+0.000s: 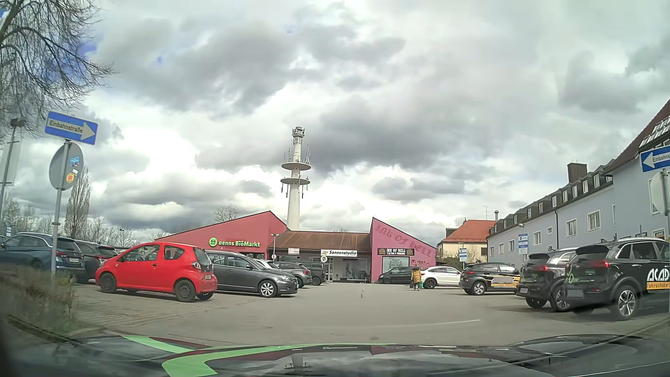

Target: Follow the waypoints while adhering to traffic rules and regulations

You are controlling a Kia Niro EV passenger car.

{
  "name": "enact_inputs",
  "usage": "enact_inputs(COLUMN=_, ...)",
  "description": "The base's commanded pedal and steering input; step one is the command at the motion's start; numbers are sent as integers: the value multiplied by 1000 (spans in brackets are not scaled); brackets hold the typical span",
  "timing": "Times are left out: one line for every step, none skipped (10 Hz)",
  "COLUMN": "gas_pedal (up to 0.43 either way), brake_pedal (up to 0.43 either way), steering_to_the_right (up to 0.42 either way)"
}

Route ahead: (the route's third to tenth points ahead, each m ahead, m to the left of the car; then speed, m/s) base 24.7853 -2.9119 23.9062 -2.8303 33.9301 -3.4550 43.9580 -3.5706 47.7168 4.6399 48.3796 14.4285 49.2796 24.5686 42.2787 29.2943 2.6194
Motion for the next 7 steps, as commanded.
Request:
enact_inputs(gas_pedal=268, brake_pedal=0, steering_to_the_right=1)
enact_inputs(gas_pedal=260, brake_pedal=0, steering_to_the_right=-1)
enact_inputs(gas_pedal=248, brake_pedal=0, steering_to_the_right=-1)
enact_inputs(gas_pedal=248, brake_pedal=0, steering_to_the_right=-1)
enact_inputs(gas_pedal=240, brake_pedal=0, steering_to_the_right=-1)
enact_inputs(gas_pedal=240, brake_pedal=0, steering_to_the_right=-3)
enact_inputs(gas_pedal=228, brake_pedal=0, steering_to_the_right=-5)
